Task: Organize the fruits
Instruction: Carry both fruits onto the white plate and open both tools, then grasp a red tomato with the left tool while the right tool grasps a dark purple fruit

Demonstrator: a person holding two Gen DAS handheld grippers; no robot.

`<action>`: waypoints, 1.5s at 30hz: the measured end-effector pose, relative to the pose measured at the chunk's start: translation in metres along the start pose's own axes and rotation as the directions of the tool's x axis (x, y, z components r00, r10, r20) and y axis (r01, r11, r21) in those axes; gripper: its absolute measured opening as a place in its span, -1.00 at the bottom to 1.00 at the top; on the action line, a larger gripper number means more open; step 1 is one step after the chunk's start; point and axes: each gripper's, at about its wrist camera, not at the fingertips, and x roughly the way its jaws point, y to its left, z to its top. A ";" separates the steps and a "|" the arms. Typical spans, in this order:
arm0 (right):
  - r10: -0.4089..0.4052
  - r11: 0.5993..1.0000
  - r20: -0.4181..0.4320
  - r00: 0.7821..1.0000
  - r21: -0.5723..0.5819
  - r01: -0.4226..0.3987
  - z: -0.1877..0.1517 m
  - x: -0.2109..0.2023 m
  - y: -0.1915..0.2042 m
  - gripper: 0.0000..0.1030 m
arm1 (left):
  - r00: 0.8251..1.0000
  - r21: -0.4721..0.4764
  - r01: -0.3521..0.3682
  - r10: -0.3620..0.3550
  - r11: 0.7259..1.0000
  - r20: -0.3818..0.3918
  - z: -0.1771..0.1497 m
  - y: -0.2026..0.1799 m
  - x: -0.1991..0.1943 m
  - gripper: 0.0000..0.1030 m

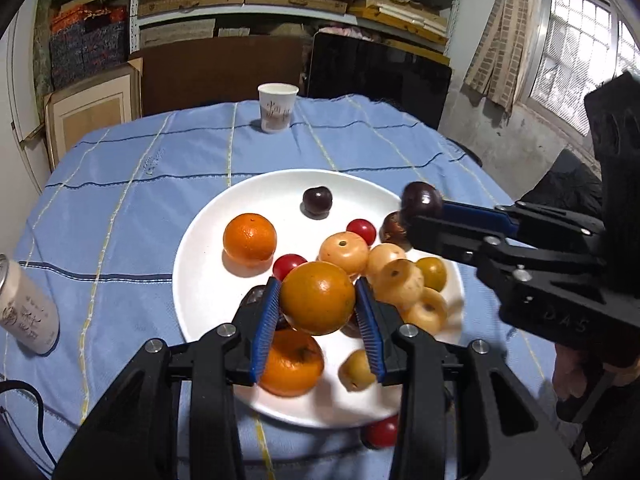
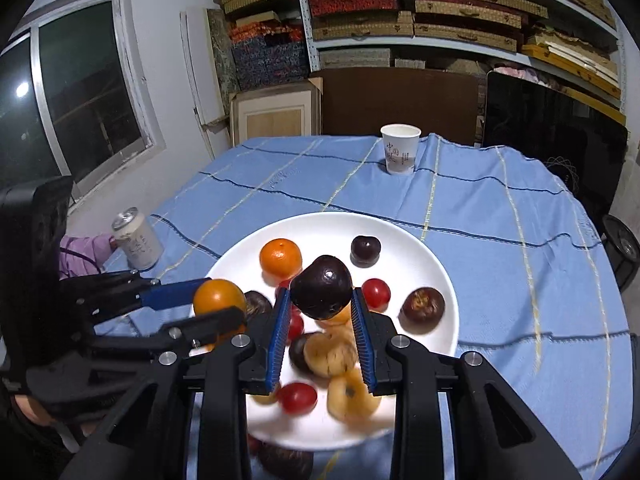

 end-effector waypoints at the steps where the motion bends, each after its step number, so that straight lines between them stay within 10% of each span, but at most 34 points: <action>1: 0.011 1.000 -0.019 1.000 0.002 -0.011 0.002 0.011 -0.001 -0.39 | 1.000 0.004 -0.011 0.011 1.000 -0.011 0.001 0.000 0.007 -0.27; 7: 0.039 0.998 -0.019 0.999 0.050 -0.038 -0.004 0.020 -0.011 -0.11 | 0.994 0.037 -0.091 0.089 0.995 0.059 -0.003 -0.001 0.002 0.48; 23: 0.088 0.983 0.015 0.996 0.161 -0.089 -0.124 -0.047 -0.017 0.05 | 1.000 0.232 -0.025 0.026 0.972 0.000 -0.105 -0.056 -0.033 0.49; 45: 0.077 0.981 0.013 0.997 0.179 -0.078 -0.136 -0.046 -0.019 0.06 | 0.991 0.128 -0.099 0.109 0.987 -0.080 -0.100 -0.044 0.003 0.49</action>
